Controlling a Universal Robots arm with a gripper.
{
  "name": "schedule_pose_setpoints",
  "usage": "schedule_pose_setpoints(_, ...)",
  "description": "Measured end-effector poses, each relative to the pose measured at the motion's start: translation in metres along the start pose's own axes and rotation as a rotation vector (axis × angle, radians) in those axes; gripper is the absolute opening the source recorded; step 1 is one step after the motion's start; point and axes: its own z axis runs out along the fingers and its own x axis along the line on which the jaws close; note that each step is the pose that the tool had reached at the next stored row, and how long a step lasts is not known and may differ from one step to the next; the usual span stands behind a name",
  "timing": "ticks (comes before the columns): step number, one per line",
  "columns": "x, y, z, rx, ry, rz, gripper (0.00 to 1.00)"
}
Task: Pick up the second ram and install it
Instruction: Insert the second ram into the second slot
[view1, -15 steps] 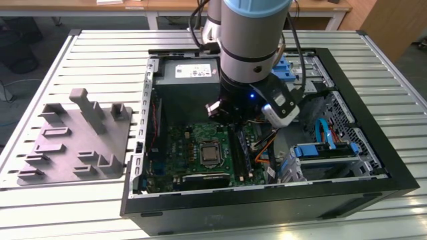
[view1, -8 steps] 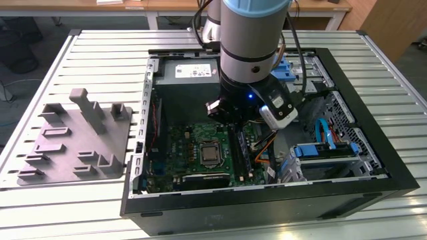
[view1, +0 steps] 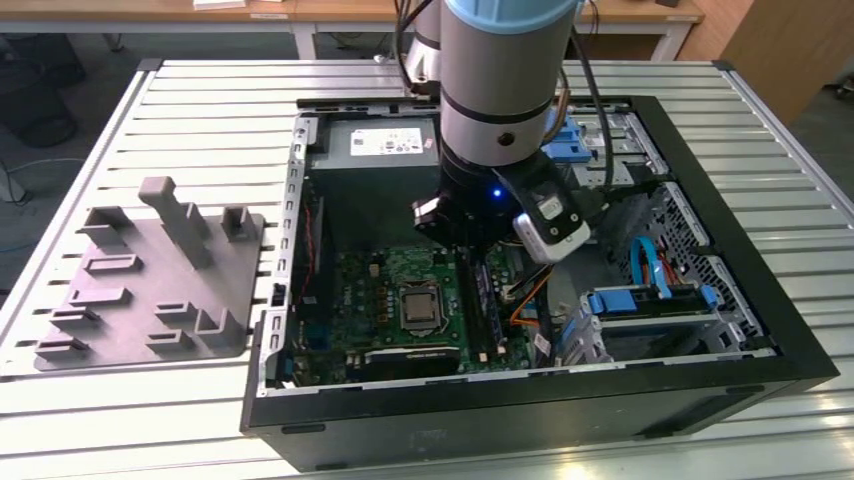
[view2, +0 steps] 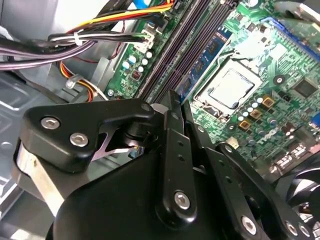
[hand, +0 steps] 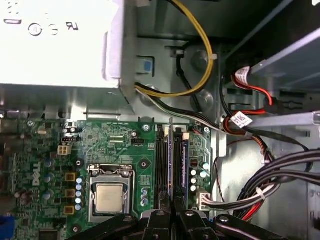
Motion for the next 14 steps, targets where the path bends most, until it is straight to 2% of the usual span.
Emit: schedule_pose_setpoints(14, 0.0000, 0.0000, 0.0002, 0.0108, -0.0097, 0.145, 0.14)
